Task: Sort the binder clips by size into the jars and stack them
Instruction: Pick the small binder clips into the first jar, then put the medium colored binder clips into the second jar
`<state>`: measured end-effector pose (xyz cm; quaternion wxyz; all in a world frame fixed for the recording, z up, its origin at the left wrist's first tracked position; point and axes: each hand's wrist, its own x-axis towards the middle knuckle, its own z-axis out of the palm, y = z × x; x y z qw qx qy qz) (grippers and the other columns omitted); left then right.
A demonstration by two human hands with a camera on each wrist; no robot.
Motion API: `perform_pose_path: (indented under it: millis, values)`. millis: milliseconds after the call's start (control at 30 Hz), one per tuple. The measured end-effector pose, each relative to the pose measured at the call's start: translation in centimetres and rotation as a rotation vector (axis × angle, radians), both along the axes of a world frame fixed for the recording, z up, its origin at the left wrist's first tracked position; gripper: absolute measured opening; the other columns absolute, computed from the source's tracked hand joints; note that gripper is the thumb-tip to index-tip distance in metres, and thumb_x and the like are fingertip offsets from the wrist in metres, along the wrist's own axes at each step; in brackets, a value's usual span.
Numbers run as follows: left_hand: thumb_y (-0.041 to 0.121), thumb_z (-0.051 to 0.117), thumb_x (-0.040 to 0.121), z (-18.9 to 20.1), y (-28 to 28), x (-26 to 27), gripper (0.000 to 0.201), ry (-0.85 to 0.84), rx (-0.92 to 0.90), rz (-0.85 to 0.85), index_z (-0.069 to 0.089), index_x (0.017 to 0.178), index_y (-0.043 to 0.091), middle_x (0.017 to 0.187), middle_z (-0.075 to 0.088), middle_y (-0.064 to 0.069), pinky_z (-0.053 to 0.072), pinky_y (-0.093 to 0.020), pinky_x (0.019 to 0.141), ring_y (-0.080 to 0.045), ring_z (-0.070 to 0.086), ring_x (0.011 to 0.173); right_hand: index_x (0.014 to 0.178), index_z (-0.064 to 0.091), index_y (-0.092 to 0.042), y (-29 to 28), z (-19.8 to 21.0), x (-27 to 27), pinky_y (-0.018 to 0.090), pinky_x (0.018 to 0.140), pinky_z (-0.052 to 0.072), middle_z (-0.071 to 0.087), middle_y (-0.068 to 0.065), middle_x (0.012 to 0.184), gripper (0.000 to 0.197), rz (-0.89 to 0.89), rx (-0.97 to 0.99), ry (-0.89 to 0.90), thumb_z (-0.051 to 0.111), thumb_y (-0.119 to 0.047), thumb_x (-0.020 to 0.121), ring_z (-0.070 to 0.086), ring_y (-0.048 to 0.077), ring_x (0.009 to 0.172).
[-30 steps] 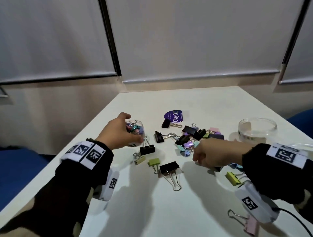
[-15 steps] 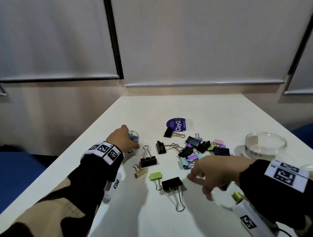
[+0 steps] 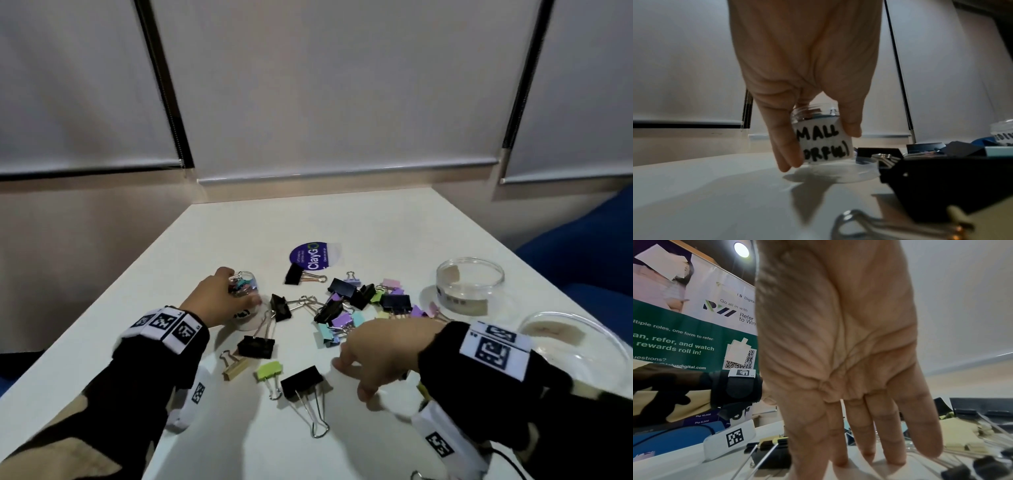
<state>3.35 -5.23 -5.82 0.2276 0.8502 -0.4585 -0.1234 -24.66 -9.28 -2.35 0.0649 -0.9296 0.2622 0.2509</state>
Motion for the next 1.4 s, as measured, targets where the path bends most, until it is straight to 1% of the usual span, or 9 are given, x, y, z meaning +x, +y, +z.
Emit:
perform_pose_path:
  millis: [267,533,667,833,900,967,1033,1233,1400]
  values:
    - [0.042,0.074,0.078,-0.1,-1.0,-1.9,0.064,0.101,-0.02,0.003,0.039,0.121,0.01,0.109,0.056,-0.013,0.056,-0.033,0.056,-0.026,0.063,0.084,0.119,0.062,-0.011,-0.1,-0.2,-0.6,0.021,0.045,0.031,0.068,0.008,0.108,0.039,0.002,0.005,-0.003,0.065,-0.033,0.087,0.051,0.016,0.067]
    - [0.03,0.082,0.064,-0.2,-1.0,-0.8,0.079,-0.024,0.048,0.039,0.035,0.124,0.011,0.105,0.057,-0.013,0.056,-0.037,0.07,-0.028,0.061,0.087,0.121,0.058,-0.011,-0.3,-0.8,-1.0,0.028,0.061,0.039,0.065,0.009,0.11,0.043,-0.003,0.033,-0.014,0.065,-0.034,0.086,0.06,0.025,0.096]
    - [0.034,0.084,0.065,0.6,-0.3,0.4,0.08,-0.116,-0.02,0.13,0.036,0.124,0.008,0.116,0.054,-0.02,0.052,-0.038,0.079,-0.035,0.058,0.097,0.116,0.06,-0.008,-0.6,-0.7,-1.0,0.024,0.051,0.034,0.065,0.008,0.101,0.039,-0.044,0.067,-0.047,0.066,-0.031,0.085,0.053,0.02,0.079]
    - [0.039,0.074,0.079,-0.2,0.4,0.4,0.072,-0.074,0.118,0.143,0.037,0.128,0.003,0.116,0.058,-0.021,0.055,-0.039,0.079,-0.035,0.059,0.102,0.112,0.063,-0.008,-0.4,-0.6,-0.6,0.022,0.048,0.034,0.061,0.003,0.087,0.036,-0.05,0.062,-0.025,0.066,-0.033,0.086,0.049,0.015,0.066]
    - [0.04,0.072,0.081,0.0,0.3,0.3,0.078,-0.079,0.132,0.117,0.031,0.137,0.003,0.121,0.057,-0.022,0.053,-0.039,0.081,-0.036,0.058,0.106,0.112,0.063,-0.014,-0.7,-0.3,-0.7,0.024,0.053,0.042,0.063,-0.001,0.091,0.033,-0.07,0.107,-0.028,0.066,-0.035,0.086,0.053,0.016,0.071]
    - [0.047,0.072,0.079,0.2,0.2,0.2,0.09,-0.126,0.146,0.094,0.022,0.143,0.007,0.126,0.055,-0.023,0.05,-0.039,0.085,-0.036,0.056,0.11,0.112,0.064,-0.03,-1.2,0.0,-1.2,0.033,0.074,0.053,0.067,-0.006,0.1,0.027,-0.107,0.171,-0.074,0.066,-0.038,0.086,0.06,0.017,0.084]
    - [0.055,0.073,0.074,0.4,0.2,0.0,0.1,-0.195,0.136,0.085,0.016,0.146,0.013,0.128,0.048,-0.024,0.048,-0.043,0.088,-0.039,0.053,0.113,0.126,0.06,-0.032,-2.2,0.6,-2.0,0.035,0.092,0.051,0.066,-0.007,0.113,0.042,-0.141,0.144,-0.174,0.067,-0.037,0.084,0.062,0.016,0.101]
    - [0.069,0.068,0.066,1.1,-0.3,-2.0,0.105,-0.239,0.102,-0.041,0.024,0.149,0.022,0.134,0.046,-0.017,0.041,-0.051,0.101,-0.037,0.048,0.121,0.103,0.067,-0.02,-7.6,4.9,-7.0,0.021,0.048,0.049,0.071,0.006,0.092,0.018,-0.464,-0.07,-0.541,0.066,-0.017,0.086,0.062,0.016,0.052]
    - [0.07,0.063,0.074,1.7,-0.1,-5.9,0.081,-0.321,0.17,-0.202,0.04,0.142,0.032,0.144,0.04,-0.007,0.036,-0.049,0.104,-0.03,0.047,0.127,0.095,0.067,-0.018,-8.9,6.8,-12.8,0.02,0.044,0.04,0.071,0.006,0.087,0.011,-0.622,-0.186,-0.458,0.068,-0.016,0.084,0.06,0.016,0.054]
